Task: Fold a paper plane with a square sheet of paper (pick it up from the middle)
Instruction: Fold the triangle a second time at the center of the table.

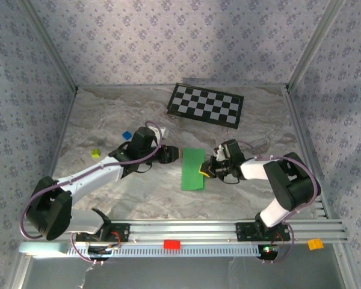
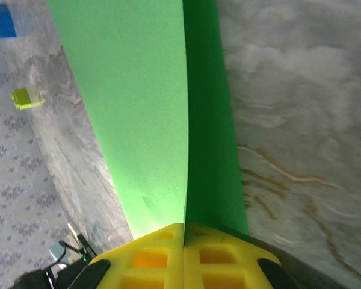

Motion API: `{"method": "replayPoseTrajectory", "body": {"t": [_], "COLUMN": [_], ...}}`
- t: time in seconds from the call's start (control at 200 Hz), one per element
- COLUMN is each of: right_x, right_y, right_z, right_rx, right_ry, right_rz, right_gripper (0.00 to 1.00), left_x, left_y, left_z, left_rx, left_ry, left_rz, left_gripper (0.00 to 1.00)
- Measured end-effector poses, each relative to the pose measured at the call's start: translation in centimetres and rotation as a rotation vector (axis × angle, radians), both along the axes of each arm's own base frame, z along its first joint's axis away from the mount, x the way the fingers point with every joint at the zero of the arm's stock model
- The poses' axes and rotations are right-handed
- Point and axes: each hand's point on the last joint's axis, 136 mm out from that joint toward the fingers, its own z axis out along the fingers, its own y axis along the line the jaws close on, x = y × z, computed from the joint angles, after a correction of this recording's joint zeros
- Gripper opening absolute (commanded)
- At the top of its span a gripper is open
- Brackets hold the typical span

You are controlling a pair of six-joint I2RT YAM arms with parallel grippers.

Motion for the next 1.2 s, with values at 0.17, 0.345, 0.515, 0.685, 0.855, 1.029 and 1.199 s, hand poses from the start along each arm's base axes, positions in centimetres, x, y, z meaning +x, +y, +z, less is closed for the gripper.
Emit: {"method": "replayPoseTrajectory", "body": {"t": [0.17, 0.345, 0.515, 0.685, 0.855, 1.029, 1.199], "right_x": [0.3, 0.4, 0.2, 0.0, 0.0, 0.0, 0.0], "right_y": [-0.2, 0.0, -0.2, -0.5, -0.3, -0.3, -0.4], "right_z": [0.4, 0.9, 0.8, 0.7, 1.0, 1.2, 1.1], "right_rx": [0.004, 0.013, 0.007, 0.014, 0.026, 0.031, 0.031], "right_ry": [-0.002, -0.013, -0.005, 0.006, 0.006, 0.003, 0.01], "right_rz": [-0.068, -0.068, -0.056, -0.044, -0.029, -0.023, -0.023], "right_gripper": [0.09, 0.17, 0.1, 0.07, 0.07, 0.07, 0.07], "left_x": [0.0, -0.9, -3.2, -6.0, -8.4, -9.9, -10.1], "left_y": [0.2, -0.6, -2.4, -4.3, -6.0, -7.2, -8.4], "left_z": [-0.1, -0.2, -0.7, -3.4, -5.5, -6.5, -7.0], "left_rx": [0.005, 0.022, 0.074, 0.226, 0.379, 0.469, 0.53], "left_ry": [-0.003, -0.031, -0.09, -0.107, -0.169, -0.252, -0.304], "left_rz": [0.004, -0.045, -0.169, -0.287, -0.384, -0.44, -0.467], "left_gripper": [0.5, 0.51, 0.5, 0.5, 0.54, 0.58, 0.6]}}
